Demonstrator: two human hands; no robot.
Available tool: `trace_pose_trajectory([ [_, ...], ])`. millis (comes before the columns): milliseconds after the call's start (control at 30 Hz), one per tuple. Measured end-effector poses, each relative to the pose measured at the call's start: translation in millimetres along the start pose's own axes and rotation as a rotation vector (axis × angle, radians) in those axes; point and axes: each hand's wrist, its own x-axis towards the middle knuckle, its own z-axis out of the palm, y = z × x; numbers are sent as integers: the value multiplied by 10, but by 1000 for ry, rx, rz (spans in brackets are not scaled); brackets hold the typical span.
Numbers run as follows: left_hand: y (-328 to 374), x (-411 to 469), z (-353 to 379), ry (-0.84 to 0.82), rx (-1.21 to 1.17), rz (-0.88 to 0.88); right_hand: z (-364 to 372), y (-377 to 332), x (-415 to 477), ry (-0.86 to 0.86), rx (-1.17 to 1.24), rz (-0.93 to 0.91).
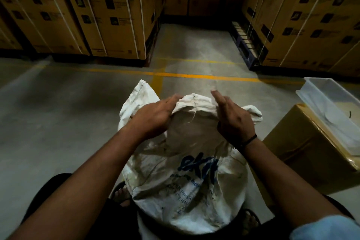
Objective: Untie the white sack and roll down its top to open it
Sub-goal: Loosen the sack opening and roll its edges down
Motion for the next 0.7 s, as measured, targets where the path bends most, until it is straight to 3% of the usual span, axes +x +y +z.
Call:
trace_pose_trajectory([
  [133,-19,-30,46,-110,-39,-84,22,57,-14,-252,-51,-47],
  [200,-72,-7,75,-88,-34,-131,99,42,-73,-367,-24,-9],
  [333,-71,62,70,122,40,29,201,112,-101,-442,260,287],
  [400,4,76,37,164,-24,99,183,185,-88,-491,255,408],
  [467,113,67,50,178,-26,98,147,175,-70,-474,89,338],
  [533,162,49,99,128,-6,-17,135,135,-57,-345,-60,135],
  [633,92,36,197,-2,65,-62,217,101,-86,-171,-65,-92],
  [700,65,37,194,-39,145,4,280,40,-121,-160,-20,-106],
])
